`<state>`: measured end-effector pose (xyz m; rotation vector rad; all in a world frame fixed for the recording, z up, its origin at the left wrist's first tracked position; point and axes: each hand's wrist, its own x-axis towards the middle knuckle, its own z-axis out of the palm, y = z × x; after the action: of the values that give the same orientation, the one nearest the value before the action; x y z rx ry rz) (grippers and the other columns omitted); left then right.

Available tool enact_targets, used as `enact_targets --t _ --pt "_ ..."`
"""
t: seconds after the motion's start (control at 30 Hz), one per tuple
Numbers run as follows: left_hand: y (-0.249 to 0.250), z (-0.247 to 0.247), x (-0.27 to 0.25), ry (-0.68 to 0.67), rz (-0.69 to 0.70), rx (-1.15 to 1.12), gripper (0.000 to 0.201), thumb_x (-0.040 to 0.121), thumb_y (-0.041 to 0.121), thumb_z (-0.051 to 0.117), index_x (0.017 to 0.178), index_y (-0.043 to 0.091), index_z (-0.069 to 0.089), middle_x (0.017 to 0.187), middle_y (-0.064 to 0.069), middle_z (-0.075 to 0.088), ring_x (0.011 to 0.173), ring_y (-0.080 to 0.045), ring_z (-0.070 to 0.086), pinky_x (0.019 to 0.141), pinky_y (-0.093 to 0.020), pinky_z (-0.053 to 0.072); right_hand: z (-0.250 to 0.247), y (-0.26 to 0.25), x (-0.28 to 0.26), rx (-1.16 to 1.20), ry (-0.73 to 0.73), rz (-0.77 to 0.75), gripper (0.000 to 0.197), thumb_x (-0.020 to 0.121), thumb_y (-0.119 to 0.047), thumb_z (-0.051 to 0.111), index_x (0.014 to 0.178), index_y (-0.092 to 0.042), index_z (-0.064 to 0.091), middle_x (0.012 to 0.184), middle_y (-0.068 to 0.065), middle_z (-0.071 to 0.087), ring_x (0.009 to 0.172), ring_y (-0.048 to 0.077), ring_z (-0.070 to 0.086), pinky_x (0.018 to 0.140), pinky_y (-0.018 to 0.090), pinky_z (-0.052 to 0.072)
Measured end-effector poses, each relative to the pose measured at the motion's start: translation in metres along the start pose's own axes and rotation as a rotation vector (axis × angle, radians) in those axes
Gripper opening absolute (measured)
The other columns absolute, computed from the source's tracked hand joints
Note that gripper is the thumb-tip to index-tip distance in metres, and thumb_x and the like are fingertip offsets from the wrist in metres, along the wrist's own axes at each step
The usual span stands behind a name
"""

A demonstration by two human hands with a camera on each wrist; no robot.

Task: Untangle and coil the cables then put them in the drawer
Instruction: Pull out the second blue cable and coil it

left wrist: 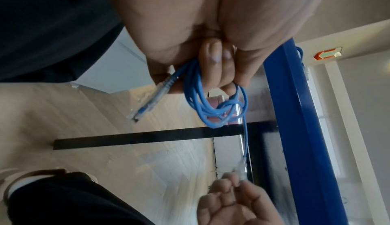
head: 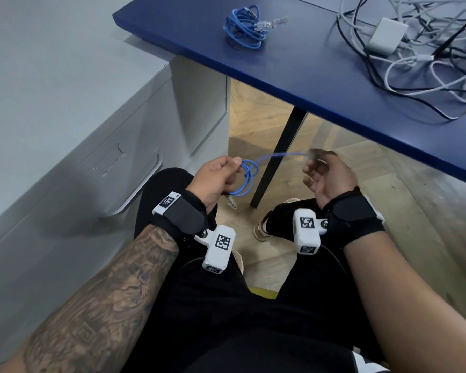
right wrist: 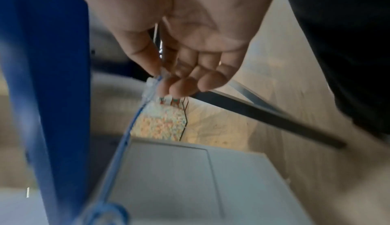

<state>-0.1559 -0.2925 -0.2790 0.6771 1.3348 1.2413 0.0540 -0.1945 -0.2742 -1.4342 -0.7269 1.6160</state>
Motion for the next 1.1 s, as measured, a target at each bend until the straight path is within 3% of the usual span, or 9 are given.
enact_targets --t 0.13,0.27,0.37,0.47,0.53,0.77,0.93,1.1 --pt "0.004 -0.001 0.000 0.039 0.013 -0.088 0.026 0.102 0.020 0.047 0.080 0.010 0.056 0.050 0.010 0.030 0.043 -0.006 0.022 0.045 -0.016 0.027 0.005 0.022 -0.013 -0.423 -0.235 -0.080 0.020 0.093 -0.009 0.052 0.093 -0.019 0.069 0.070 0.001 0.070 0.063 0.015 0.062 0.058 0.027 0.043" --pt "-0.001 0.006 -0.001 0.048 0.023 -0.071 0.025 0.102 0.019 0.047 0.081 0.009 0.056 0.052 0.008 0.031 0.044 -0.006 0.023 0.045 -0.016 0.026 0.022 0.046 -0.031 -0.594 -0.349 -0.143 0.026 0.093 -0.006 0.054 0.094 -0.025 0.073 0.090 -0.004 0.073 0.079 0.011 0.064 0.067 0.022 0.047" --pt "-0.005 0.011 -0.003 0.056 0.038 -0.042 0.023 0.102 0.017 0.048 0.082 0.008 0.056 0.054 0.006 0.032 0.046 -0.006 0.025 0.045 -0.016 0.028 0.033 0.058 -0.040 -0.498 -0.377 -0.110 0.025 0.094 -0.003 0.055 0.092 -0.022 0.071 0.084 -0.001 0.068 0.076 0.009 0.061 0.069 0.025 0.050" --pt "-0.005 0.009 -0.001 0.074 0.049 -0.050 0.023 0.102 0.017 0.048 0.082 0.008 0.057 0.057 0.004 0.032 0.047 -0.006 0.026 0.045 -0.016 0.028 0.037 0.059 -0.043 -0.299 -0.386 -0.008 0.031 0.093 0.003 0.050 0.114 -0.011 0.067 0.090 0.007 0.070 0.076 0.012 0.065 0.066 0.025 0.051" --pt "-0.004 0.006 0.000 0.069 0.039 -0.072 0.023 0.102 0.018 0.048 0.083 0.008 0.057 0.061 0.002 0.031 0.048 -0.006 0.025 0.045 -0.016 0.027 0.038 0.055 -0.045 -0.230 -0.394 0.017 0.040 0.092 0.007 0.048 0.124 -0.013 0.061 0.092 0.011 0.071 0.075 0.014 0.067 0.063 0.025 0.052" --pt "0.002 0.004 -0.001 0.004 -0.029 -0.115 0.028 0.102 0.022 0.047 0.078 0.011 0.054 0.054 0.006 0.028 0.044 -0.006 0.021 0.043 -0.015 0.025 0.039 0.048 -0.043 -0.300 -0.383 -0.069 0.012 0.095 -0.006 0.060 0.095 -0.017 0.062 0.080 0.003 0.070 0.066 0.012 0.068 0.058 0.025 0.049" --pt "0.001 0.007 -0.003 0.012 -0.017 -0.101 0.026 0.102 0.020 0.048 0.079 0.009 0.056 0.056 0.004 0.030 0.043 -0.005 0.024 0.042 -0.014 0.028 0.043 0.046 -0.043 -0.249 -0.376 -0.026 0.011 0.095 -0.006 0.060 0.097 -0.016 0.060 0.075 0.000 0.072 0.065 0.010 0.070 0.056 0.022 0.051" --pt "-0.001 0.004 -0.002 0.046 0.022 -0.071 0.024 0.100 0.018 0.052 0.079 0.009 0.060 0.054 0.004 0.033 0.043 -0.005 0.026 0.043 -0.013 0.031 0.045 0.050 -0.045 -0.181 -0.384 0.048 0.012 0.101 -0.016 0.051 0.106 -0.015 0.062 0.083 0.004 0.071 0.059 0.010 0.059 0.050 0.020 0.037"
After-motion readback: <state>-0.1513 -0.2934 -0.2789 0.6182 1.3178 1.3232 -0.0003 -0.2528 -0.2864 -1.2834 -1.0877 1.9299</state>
